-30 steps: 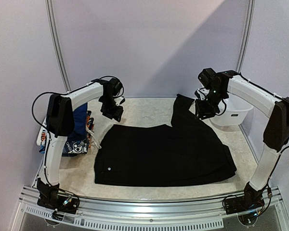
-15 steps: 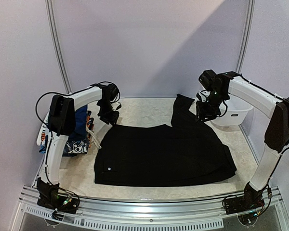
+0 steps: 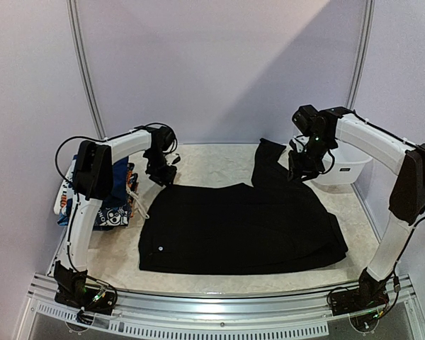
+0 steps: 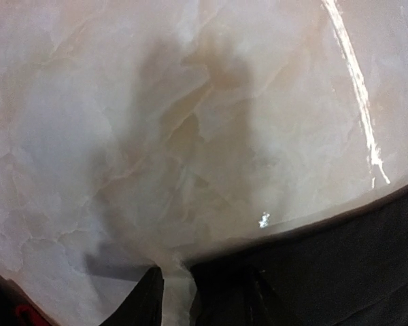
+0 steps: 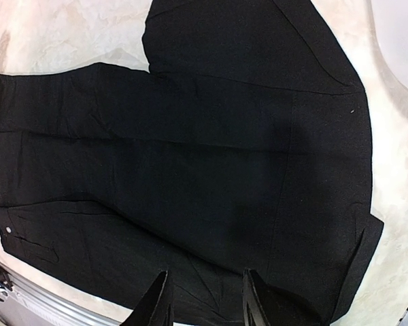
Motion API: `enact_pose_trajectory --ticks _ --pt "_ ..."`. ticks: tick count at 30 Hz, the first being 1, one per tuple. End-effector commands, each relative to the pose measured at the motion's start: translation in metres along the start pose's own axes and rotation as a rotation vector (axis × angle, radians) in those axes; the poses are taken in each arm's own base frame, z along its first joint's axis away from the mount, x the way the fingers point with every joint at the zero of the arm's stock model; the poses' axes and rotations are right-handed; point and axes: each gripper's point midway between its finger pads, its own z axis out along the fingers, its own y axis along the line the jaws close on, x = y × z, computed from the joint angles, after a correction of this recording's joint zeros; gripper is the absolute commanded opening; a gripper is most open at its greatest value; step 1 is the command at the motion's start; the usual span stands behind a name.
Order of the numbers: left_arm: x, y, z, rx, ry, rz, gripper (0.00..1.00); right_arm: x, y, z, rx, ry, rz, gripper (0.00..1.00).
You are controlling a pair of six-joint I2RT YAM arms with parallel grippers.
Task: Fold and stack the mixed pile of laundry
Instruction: Fold the 1/3-folded shirt at the center of the board.
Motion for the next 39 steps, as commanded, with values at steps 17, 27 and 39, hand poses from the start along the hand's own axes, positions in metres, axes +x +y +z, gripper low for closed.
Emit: enact_pose_trajectory --ticks 17,27,39 --pt "0.003 -0.003 0.025 0.105 0.018 -0.04 0.05 -0.019 0.011 -0.009 -0.054 -0.05 0.052 0.37" --pt "0.004 0.003 -0.007 0.084 -0.039 -0.081 0.0 -0.088 0.025 0.011 -0.1 -0.111 0.071 0.52" --pt "0.017 0.022 -0.034 0.008 -0.042 -0.115 0.0 -0.161 0.025 0.082 -0.127 -0.15 0.05 0.62"
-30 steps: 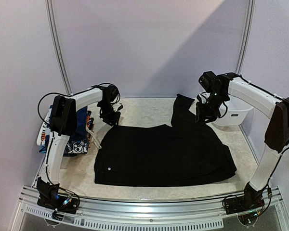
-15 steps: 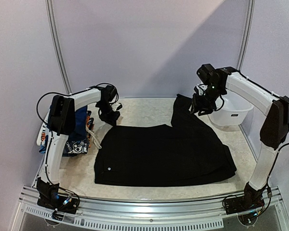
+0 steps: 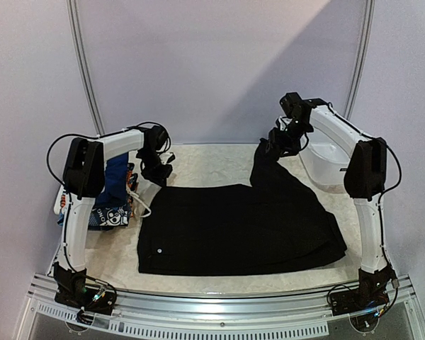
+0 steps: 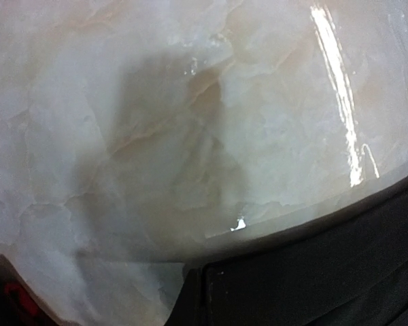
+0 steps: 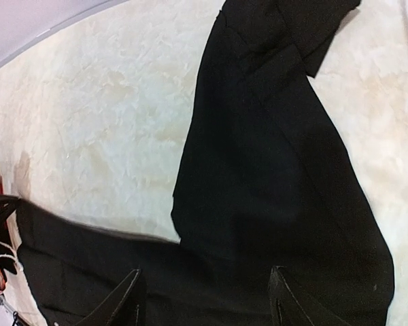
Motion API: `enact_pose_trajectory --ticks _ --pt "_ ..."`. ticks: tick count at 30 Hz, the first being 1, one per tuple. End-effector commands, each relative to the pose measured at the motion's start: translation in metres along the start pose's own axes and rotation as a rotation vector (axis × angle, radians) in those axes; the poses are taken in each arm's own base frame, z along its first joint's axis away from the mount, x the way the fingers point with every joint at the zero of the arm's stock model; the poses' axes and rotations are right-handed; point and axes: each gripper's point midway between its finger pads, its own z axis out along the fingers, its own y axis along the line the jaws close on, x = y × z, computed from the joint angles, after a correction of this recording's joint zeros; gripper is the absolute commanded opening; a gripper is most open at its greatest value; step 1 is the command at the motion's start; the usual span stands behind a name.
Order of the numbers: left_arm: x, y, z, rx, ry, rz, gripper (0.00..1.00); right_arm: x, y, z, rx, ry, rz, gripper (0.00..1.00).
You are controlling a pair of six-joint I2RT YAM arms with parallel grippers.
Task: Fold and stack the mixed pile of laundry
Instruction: Fold the 1/3-folded shirt at the center of the board.
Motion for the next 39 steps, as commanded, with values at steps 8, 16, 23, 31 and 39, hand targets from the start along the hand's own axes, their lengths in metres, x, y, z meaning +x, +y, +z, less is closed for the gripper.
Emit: enact_pose_trajectory --ticks 8,16,23,31,39 --pt "0.024 0.012 -0.024 -0.038 0.031 -0.068 0.0 -0.052 -0.021 0.06 0.063 -0.168 -0.104 0.64" --pt "0.029 0.005 -0.03 -0.008 0.042 -0.111 0.0 -0.096 -0.046 0.095 0.055 -0.333 -0.01 0.65" --pt "0.036 -0.001 -0.027 0.008 0.062 -0.119 0.0 -0.111 -0.055 0.119 -0.042 -0.361 0.094 0.64" --pt "0.037 -0.01 -0.02 0.017 0.078 -0.107 0.0 -0.108 -0.065 0.147 -0.1 -0.334 0.136 0.63" --pt "0.031 -0.011 -0.019 0.006 0.084 -0.106 0.0 -0.091 -0.048 0.171 -0.254 -0.241 0.124 0.46"
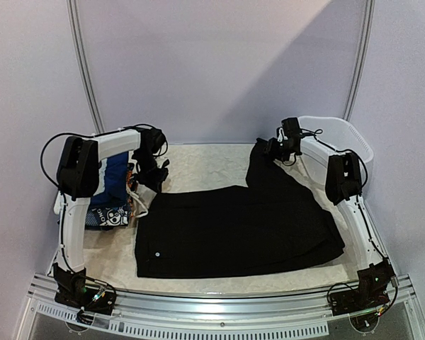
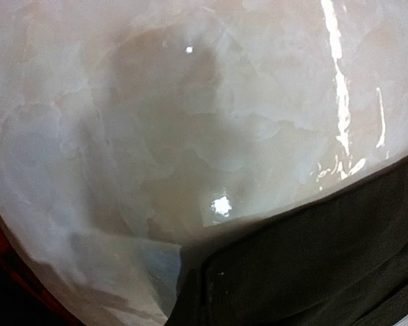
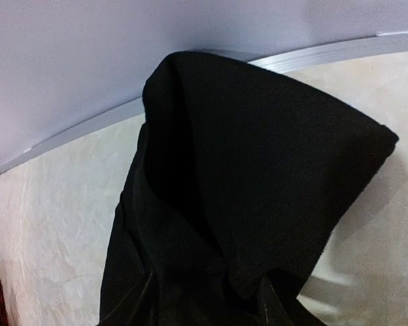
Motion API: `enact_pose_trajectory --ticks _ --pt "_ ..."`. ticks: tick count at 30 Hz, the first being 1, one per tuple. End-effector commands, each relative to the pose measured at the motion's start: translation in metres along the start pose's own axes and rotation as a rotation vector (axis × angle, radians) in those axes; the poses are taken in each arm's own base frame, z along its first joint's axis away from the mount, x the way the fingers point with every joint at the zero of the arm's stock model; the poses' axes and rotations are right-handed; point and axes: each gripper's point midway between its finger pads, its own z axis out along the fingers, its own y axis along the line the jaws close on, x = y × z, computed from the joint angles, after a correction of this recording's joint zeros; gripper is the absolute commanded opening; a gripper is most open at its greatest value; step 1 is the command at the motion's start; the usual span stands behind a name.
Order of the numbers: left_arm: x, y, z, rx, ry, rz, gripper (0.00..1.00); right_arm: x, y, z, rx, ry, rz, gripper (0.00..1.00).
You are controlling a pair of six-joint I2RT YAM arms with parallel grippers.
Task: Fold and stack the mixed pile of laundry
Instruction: Fold the 1/3-folded shirt at the center of the board.
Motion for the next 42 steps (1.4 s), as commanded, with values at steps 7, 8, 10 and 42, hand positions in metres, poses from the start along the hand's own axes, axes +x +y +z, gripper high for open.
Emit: enact_pose_trajectory --ticks 7,8,10,42 --pt "-0.005 -0.005 -0.008 -0.003 -0.004 -0.003 0.0 0.035 -0.003 0.018 -0.125 0.138 0.022 0.25" --pt "-0.004 -0.005 -0.007 -0.004 -0.002 -0.004 0.0 0.036 -0.002 0.017 -0.132 0.147 0.016 0.22" --pt "-0.004 -0.005 -0.008 -0.005 -0.004 -0.007 0.0 0.041 0.002 0.015 -0.157 0.17 -0.003 0.2" --pt "-0.023 -0.006 -0.054 -0.002 -0.132 0.017 0.0 -0.052 0.103 -0.124 -0.317 -0.049 -0.287 0.0"
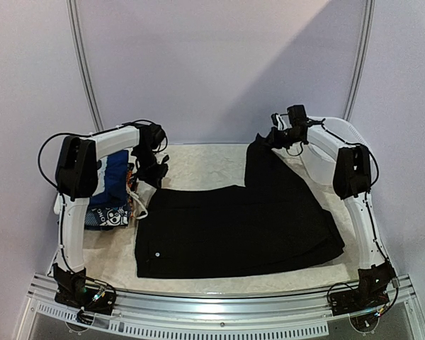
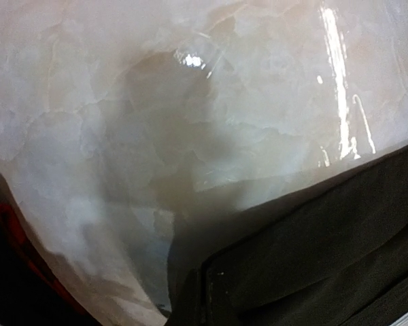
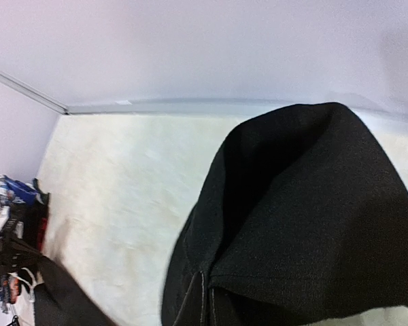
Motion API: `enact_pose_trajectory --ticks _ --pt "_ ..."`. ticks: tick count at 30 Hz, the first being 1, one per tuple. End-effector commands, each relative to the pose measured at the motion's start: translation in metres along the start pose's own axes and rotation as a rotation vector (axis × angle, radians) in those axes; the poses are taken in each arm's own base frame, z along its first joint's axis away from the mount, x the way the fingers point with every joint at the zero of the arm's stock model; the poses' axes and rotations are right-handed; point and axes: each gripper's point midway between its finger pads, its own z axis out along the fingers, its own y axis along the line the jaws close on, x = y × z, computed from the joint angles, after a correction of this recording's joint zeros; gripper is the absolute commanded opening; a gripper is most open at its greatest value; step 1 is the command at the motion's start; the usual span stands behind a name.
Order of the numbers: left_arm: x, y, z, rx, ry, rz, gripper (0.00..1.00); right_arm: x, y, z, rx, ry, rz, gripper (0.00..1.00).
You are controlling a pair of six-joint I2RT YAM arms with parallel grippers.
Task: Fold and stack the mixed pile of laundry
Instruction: Fold the 1/3-folded shirt at the center of the board.
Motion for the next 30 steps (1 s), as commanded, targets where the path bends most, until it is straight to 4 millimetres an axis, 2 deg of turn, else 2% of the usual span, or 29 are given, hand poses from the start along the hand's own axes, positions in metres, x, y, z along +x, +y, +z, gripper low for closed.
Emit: enact_pose_trajectory --ticks 1,7,15,23,30 --pt "-0.017 -0.005 -0.041 0.009 -0.107 0.018 0.0 -0.052 0.053 -0.065 -0.038 -0.121 -0.108 0.0" --pt "-0.02 -0.005 -0.057 0.007 -0.149 0.021 0.0 -0.052 0.064 -0.094 -0.004 -0.126 -0.138 0.0" --pt "-0.011 -0.005 -0.063 0.013 -0.176 0.013 0.0 -0.036 0.07 -0.123 0.037 -0.109 -0.18 0.0" --pt "0.01 -0.011 -0.068 0.051 -0.189 0.026 0.0 -0.012 0.075 -0.138 0.022 -0.069 -0.198 0.0" --pt "0.033 -0.02 -0.071 0.087 -0.189 0.041 0.0 0.002 0.081 -0.165 0.057 -0.055 -0.216 0.0"
